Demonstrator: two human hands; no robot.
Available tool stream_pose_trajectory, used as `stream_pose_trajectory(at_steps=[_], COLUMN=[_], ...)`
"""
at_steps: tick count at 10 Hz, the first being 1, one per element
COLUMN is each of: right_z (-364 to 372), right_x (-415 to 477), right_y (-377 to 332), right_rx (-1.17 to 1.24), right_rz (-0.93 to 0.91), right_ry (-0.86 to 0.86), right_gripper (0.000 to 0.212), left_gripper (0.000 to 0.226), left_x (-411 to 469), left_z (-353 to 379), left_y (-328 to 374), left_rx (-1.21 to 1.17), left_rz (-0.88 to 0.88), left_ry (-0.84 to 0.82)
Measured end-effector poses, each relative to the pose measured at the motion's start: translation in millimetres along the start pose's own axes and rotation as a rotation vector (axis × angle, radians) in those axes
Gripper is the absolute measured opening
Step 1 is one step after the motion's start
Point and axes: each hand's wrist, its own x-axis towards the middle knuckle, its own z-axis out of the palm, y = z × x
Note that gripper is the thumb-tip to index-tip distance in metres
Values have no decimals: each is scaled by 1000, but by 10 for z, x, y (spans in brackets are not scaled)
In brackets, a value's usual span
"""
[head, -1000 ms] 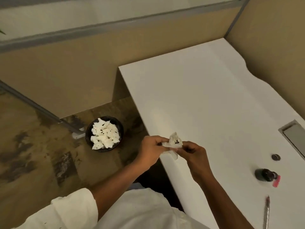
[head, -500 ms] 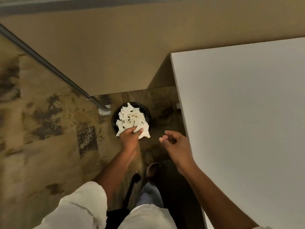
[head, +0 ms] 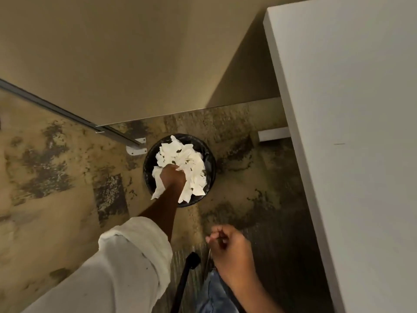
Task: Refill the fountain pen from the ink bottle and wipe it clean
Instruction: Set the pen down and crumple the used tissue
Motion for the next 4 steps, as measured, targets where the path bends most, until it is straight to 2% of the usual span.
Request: stream_pose_trajectory(at_steps=[1,2,3,4], right_z=[260,425,502,549], right_x=[547,1146,1446,1682], right_y=[-80,-172,-220,-249], right_rx=[-24,51,29,9], right_rz=[-89,-71,-56,-42], right_ry=[106,206,244,239], right_gripper=[15,16,16,18], left_gripper=[26,25,28,43], left_x=[256,381,429,519], left_z=[243,402,454,436], left_y=[-150,-279,-292,-249], left_rx=[7,-2,39,-21], left_rz=[14,3,66,94], left_ry=[25,33,20,-4])
